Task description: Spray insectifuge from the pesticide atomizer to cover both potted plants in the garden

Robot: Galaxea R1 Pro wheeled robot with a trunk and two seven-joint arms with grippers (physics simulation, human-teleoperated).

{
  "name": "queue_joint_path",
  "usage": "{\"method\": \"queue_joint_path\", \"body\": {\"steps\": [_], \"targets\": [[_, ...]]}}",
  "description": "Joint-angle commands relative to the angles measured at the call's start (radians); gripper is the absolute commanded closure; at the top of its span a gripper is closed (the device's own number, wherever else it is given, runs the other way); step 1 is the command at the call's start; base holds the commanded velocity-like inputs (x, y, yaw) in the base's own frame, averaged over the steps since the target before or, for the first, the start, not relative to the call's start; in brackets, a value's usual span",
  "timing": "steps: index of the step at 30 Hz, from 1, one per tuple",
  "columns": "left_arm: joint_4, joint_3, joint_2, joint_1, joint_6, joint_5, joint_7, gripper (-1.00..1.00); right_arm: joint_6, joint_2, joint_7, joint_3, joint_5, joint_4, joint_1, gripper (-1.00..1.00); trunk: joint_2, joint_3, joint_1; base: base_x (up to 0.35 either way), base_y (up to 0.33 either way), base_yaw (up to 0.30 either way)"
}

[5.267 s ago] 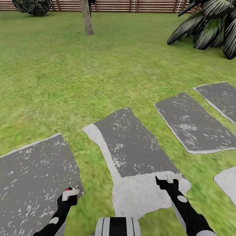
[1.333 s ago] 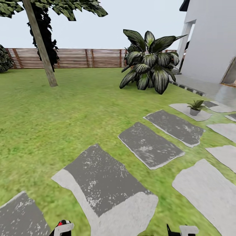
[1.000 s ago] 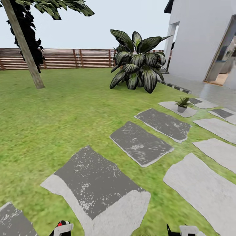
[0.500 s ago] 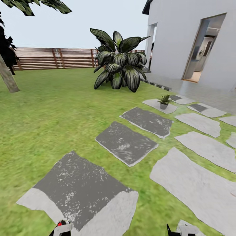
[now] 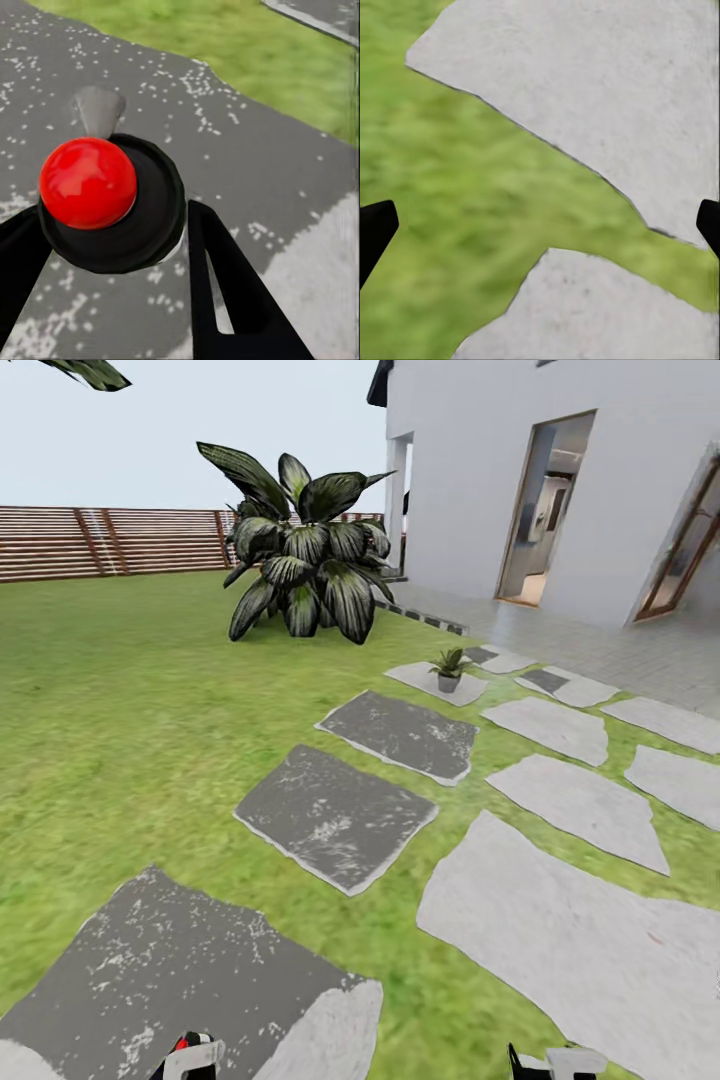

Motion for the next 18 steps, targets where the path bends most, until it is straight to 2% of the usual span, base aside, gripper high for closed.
{"method": "queue_joint_path", "body": {"steps": [1,18], "targets": [[0.000,0.000,0.000,0.000,-0.003,0.001,0.001,1.00,-0.003,0.000,-0.002,-0.001,0.002,0.001,-0.001,-1.00,0.000,-0.001,0.000,0.335,-0.004,-0.300],[0.000,0.000,0.002,0.000,-0.004,0.002,0.001,1.00,-0.003,0.001,-0.002,-0.001,0.003,0.002,-0.001,-1.00,0.000,-0.001,0.000,0.336,0.001,-0.300]]}}
